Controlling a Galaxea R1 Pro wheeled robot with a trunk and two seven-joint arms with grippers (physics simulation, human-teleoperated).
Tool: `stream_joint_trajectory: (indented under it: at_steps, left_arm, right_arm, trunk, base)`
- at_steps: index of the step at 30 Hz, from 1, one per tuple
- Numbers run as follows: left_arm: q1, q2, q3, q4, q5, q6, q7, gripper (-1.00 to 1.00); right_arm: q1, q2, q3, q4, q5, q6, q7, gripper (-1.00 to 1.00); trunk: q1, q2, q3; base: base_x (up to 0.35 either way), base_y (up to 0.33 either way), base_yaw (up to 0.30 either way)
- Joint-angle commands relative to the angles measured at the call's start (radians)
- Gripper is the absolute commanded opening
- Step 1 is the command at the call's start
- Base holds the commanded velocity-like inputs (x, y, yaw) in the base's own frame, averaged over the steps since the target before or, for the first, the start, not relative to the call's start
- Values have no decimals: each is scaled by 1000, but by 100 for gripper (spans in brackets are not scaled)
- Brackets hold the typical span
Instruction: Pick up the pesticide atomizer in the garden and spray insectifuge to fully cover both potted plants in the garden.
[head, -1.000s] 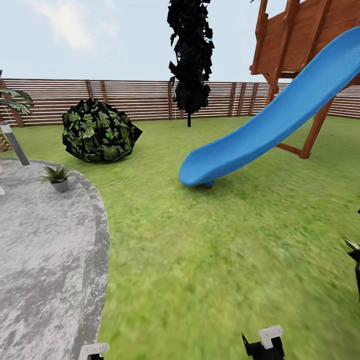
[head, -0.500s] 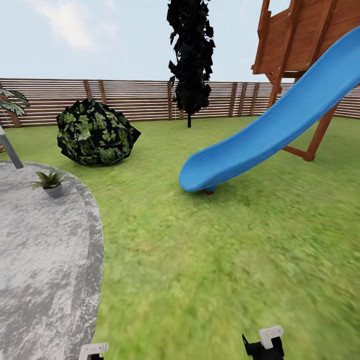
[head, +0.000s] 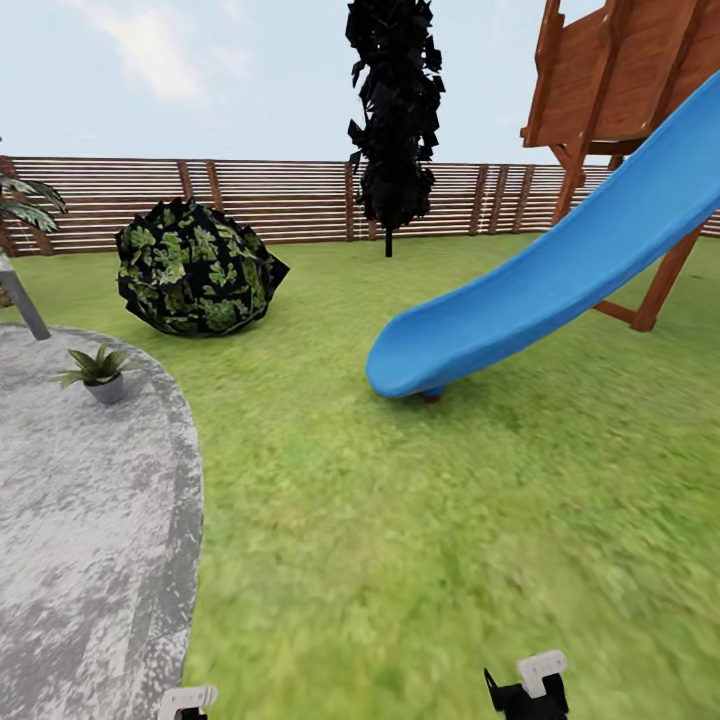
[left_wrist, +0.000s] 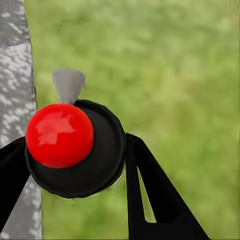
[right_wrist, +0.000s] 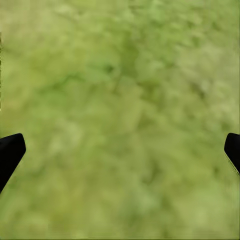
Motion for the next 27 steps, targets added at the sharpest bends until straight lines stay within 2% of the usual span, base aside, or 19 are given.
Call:
stream_joint_trajectory:
  at_steps: [1,11,27]
  left_arm:
    - [-1,0,6,1,8,-1,-10,-100]
    - [-1,0,6,1,8,-1,-10,-100]
    - [-1,0,6,1,8,-1,-10,-100]
  right_arm:
    - [0,0,-8,0,3,-3,6,100]
    - [0,1,-8,1,3,-4,6,100]
    - [0,1,-8,1,3,-3,6,100]
  trunk:
    - [0,0,-1]
    - [0,0,-1]
    - [0,0,-1]
  base:
    - [340,0,213]
    - [339,53,267]
    - [298,179,277]
